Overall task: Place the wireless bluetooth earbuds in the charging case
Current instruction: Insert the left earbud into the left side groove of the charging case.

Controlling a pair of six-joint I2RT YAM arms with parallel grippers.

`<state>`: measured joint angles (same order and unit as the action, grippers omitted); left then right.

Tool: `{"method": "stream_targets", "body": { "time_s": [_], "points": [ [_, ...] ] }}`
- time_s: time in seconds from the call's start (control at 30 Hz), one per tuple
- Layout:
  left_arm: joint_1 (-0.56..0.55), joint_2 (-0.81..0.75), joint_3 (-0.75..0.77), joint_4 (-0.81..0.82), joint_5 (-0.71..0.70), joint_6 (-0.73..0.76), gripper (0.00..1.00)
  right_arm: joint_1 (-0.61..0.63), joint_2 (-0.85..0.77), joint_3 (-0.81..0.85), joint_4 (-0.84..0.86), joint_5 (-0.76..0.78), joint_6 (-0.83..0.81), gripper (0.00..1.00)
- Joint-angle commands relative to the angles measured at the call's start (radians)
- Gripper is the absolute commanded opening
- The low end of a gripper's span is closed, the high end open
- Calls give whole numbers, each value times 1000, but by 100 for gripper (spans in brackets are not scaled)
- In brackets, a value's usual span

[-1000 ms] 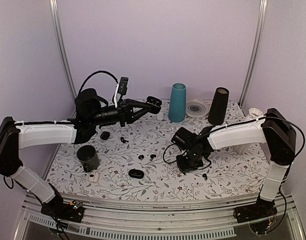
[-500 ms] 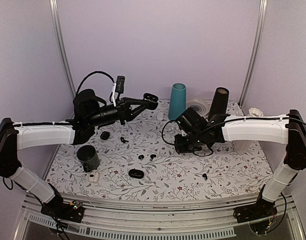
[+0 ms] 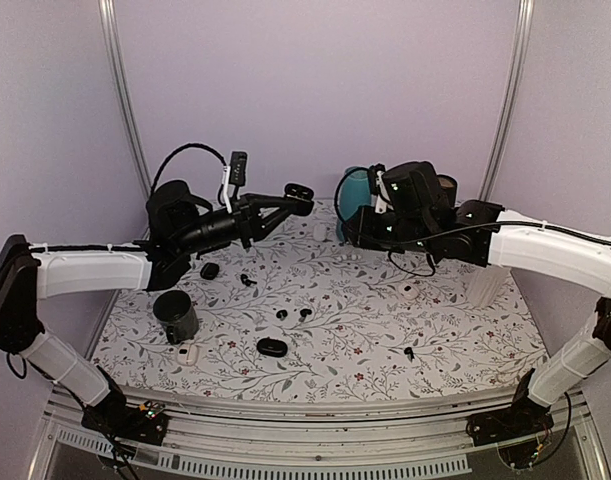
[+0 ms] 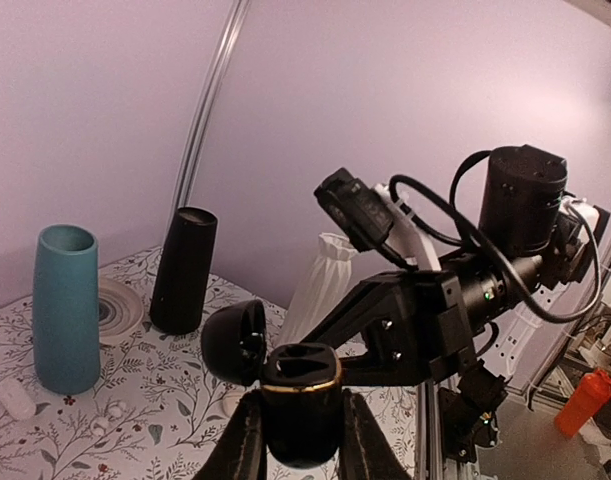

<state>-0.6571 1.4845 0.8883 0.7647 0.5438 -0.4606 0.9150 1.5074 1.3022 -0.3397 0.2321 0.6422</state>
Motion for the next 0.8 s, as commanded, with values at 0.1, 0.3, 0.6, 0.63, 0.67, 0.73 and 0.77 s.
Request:
{"method": "stream_targets", "body": {
  "time_s": [0.1, 0.3, 0.6, 0.63, 0.67, 0.73, 0.77],
  "points": [
    [-29, 46, -4, 45, -20, 12, 0, -5, -55, 39, 140, 17, -21, 9],
    [-52, 80, 8, 42, -26, 35, 0, -5, -75, 40, 206, 12, -24, 9],
    [-88, 121, 36, 32, -38, 59, 0, -5, -80, 20, 326, -29, -17, 9],
    [-91, 125, 40, 33, -40, 60, 0, -4, -77, 16, 343, -40, -15, 9],
    [-95, 130, 45, 34, -43, 62, 0, -5, -71, 12, 365, -56, -12, 9],
    [-99, 137, 52, 39, -47, 64, 0, -4, -65, 8, 396, -79, -5, 9],
    [-104, 140, 57, 43, -51, 66, 0, -5, -61, 5, 409, -88, 1, 9]
  ]
}}
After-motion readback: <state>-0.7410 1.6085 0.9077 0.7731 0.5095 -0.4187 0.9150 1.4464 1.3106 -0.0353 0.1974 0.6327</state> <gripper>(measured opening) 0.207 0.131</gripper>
